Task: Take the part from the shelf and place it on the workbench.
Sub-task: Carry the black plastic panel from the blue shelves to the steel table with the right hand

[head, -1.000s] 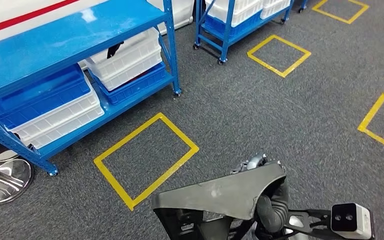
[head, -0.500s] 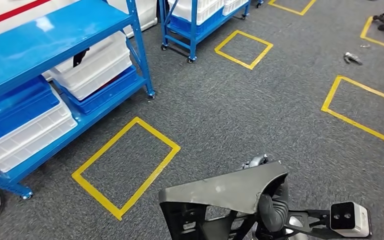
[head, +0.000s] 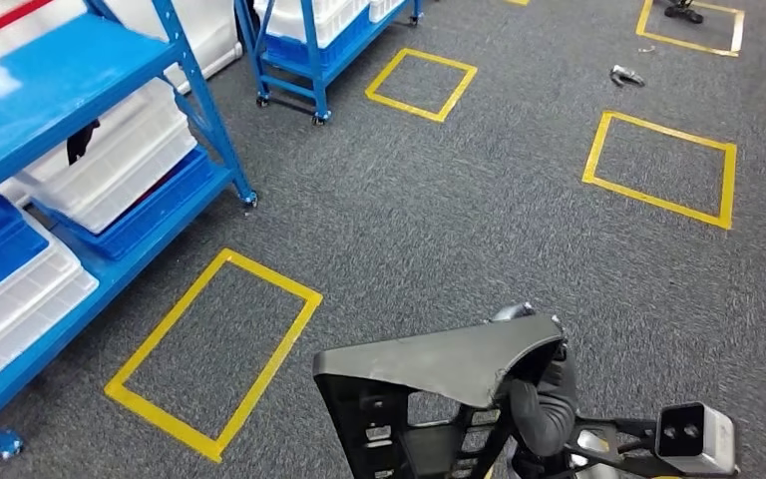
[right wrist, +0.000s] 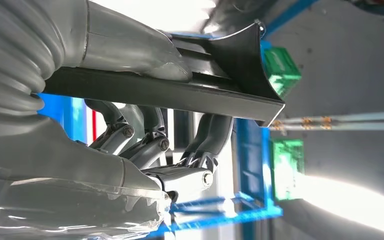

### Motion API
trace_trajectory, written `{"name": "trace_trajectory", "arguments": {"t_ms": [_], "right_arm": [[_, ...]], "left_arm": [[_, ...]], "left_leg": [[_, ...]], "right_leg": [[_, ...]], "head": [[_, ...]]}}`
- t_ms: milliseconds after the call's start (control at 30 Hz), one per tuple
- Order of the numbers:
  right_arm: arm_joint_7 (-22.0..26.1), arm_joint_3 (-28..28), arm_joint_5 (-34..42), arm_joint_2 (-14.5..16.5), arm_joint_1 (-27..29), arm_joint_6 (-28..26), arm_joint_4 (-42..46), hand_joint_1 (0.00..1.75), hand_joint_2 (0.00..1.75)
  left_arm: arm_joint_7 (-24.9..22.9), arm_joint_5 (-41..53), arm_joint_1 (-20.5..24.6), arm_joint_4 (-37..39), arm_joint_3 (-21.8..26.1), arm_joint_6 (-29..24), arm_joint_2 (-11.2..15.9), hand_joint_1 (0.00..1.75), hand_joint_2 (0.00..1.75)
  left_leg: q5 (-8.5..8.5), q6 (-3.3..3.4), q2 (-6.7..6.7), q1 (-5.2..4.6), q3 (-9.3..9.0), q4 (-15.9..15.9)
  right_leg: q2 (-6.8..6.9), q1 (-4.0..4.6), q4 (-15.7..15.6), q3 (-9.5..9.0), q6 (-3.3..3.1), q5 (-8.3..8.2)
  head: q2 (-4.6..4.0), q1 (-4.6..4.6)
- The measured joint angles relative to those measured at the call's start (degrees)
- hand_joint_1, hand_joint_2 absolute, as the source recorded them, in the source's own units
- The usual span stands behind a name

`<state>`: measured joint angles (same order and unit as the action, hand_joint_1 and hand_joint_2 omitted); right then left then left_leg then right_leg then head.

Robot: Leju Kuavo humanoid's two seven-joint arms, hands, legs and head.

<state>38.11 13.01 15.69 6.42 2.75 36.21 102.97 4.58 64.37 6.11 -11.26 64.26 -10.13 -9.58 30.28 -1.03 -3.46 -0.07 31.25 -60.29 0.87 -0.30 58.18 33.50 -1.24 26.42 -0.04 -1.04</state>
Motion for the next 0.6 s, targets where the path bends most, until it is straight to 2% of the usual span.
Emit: {"name": "trace_trajectory", "arguments": {"t_ms": [33,67,100,133,167,200,233,267,300,333,367,400,433,500,567,600], "right_arm": [[0.15,-0.02,-0.24,0.16,0.22,-0.19,0.32,1.75,1.75],[0.26,-0.02,-0.45,0.28,0.45,-0.3,0.6,1.75,1.75],[0.31,-0.02,-0.65,0.38,0.77,-0.32,0.84,1.75,1.75],[0.31,-0.02,-0.8,0.42,1.16,-0.36,1.11,1.75,1.75],[0.31,-0.02,-0.89,0.42,1.53,-0.38,1.41,1.75,1.75],[0.31,-0.02,-0.93,0.42,1.87,-0.39,1.79,1.75,1.75],[0.31,-0.04,-0.94,0.42,2.17,-0.37,2.23,1.75,1.75],[0.32,-0.07,-0.94,0.42,2.48,-0.3,2.69,1.75,1.75],[0.33,-0.12,-0.93,0.43,2.82,-0.19,3.1,1.75,1.75],[0.37,-0.2,-0.9,0.44,3.19,-0.04,3.4,1.75,1.75],[0.41,-0.33,-0.84,0.48,3.54,0.19,3.6,1.75,1.75],[0.45,-0.49,-0.76,0.53,3.84,0.52,3.72,1.75,1.75],[0.46,-0.72,-0.68,0.61,4.07,1.03,3.81,1.75,1.75],[0.29,-1.28,-0.57,0.87,4.14,2.14,3.93,1.75,1.75],[-0.23,-1.75,-0.55,1.22,4.05,2.83,3.95,1.75,1.75],[-0.54,-1.9,-0.56,1.33,4.05,2.95,3.93,1.75,1.75]], "left_arm": [[-0.11,0.03,-0.02,0.0,-0.01,0.12,0.14,0.0,1.75],[-0.24,0.04,-0.11,0.0,-0.01,0.19,0.22,0.0,1.75],[-0.36,0.02,-0.22,0.0,0.01,0.21,0.31,0.0,1.75],[-0.44,0.04,-0.28,0.0,0.02,0.21,0.38,0.0,1.75],[-0.51,0.12,-0.27,0.0,0.03,0.21,0.4,0.0,1.75],[-0.61,0.23,-0.25,0.0,0.04,0.2,0.4,0.0,1.75],[-0.71,0.37,-0.21,0.0,0.04,0.19,0.4,0.0,1.75],[-0.81,0.5,-0.23,0.0,0.04,0.16,0.43,0.0,1.75],[-0.87,0.58,-0.29,0.0,0.03,0.14,0.46,0.0,1.75],[-0.86,0.63,-0.32,0.0,0.03,0.12,0.49,0.0,1.75],[-0.84,0.68,-0.33,0.0,0.02,0.09,0.51,0.0,1.75],[-0.77,0.68,-0.31,0.0,0.02,0.04,0.51,0.0,1.75],[-0.65,0.67,-0.26,0.0,0.02,-0.05,0.49,0.0,1.75],[-0.35,0.51,-0.17,0.0,0.02,-0.4,0.44,0.0,1.75],[-0.32,0.29,-0.17,0.0,0.02,-0.68,0.44,0.0,1.75],[-0.5,0.22,-0.23,0.0,0.02,-0.72,0.44,0.0,1.75]], "left_leg": [[1.84,-0.22,1.57,0.13,1.48,-3.25],[3.74,-0.29,2.45,0.16,3.34,-7.22],[5.12,-0.31,2.76,0.18,5.18,-10.97],[5.46,-0.24,2.87,0.17,6.42,-13.31],[4.62,-0.08,2.95,0.16,6.71,-13.53],[2.75,0.18,3.18,0.15,5.98,-11.51],[0.32,0.51,3.88,0.14,4.5,-7.88],[-1.6,0.88,5.29,0.14,2.88,-4.03],[-2.82,1.17,6.57,0.17,1.49,-0.67],[-3.27,1.35,7.54,0.14,0.62,1.38],[-3.11,1.46,7.97,0.11,0.25,2.24],[-3.12,1.57,7.49,0.12,0.07,2.73],[-3.33,1.78,6.86,0.2,-0.08,3.05],[-3.85,2.38,5.5,0.41,-0.38,3.94],[-4.04,2.74,3.98,0.3,-0.49,4.32],[-4.0,2.79,3.11,0.22,-0.46,4.31]], "right_leg": [[-0.53,-0.08,-0.04,-0.01,-0.23,-0.07],[-1.12,-0.07,-0.03,0.0,-0.38,-0.08],[-1.75,-0.01,0.0,0.0,-0.49,-0.1],[-2.48,0.06,0.04,-0.02,-0.52,-0.1],[-3.24,0.11,0.08,-0.07,-0.53,-0.09],[-4.03,0.14,0.13,-0.14,-0.52,-0.08],[-4.84,0.14,0.18,-0.22,-0.5,-0.07],[-5.56,0.16,0.24,-0.22,-0.43,-0.04],[-6.26,0.14,0.32,-0.12,-0.28,-0.05],[-6.87,0.05,0.35,0.07,-0.05,-0.11],[-7.43,-0.06,0.33,0.3,0.26,-0.21],[-8.04,-0.18,0.26,0.51,0.64,-0.38],[-8.04,-0.25,0.34,0.65,0.95,-0.36],[-5.77,-0.06,2.38,1.65,1.44,1.09],[-2.59,-0.06,8.61,4.64,1.8,4.6],[-1.9,-0.24,12.35,6.48,2.03,6.2]], "head": [[0.0,-0.02],[0.0,-0.03],[0.0,-0.03],[0.0,-0.02],[0.0,-0.02],[0.0,-0.02],[0.0,-0.02],[0.0,-0.01],[0.0,0.0],[0.0,0.01],[0.0,0.01],[0.0,0.01],[0.0,0.02],[0.0,0.15],[0.0,0.32],[0.0,0.37]]}}
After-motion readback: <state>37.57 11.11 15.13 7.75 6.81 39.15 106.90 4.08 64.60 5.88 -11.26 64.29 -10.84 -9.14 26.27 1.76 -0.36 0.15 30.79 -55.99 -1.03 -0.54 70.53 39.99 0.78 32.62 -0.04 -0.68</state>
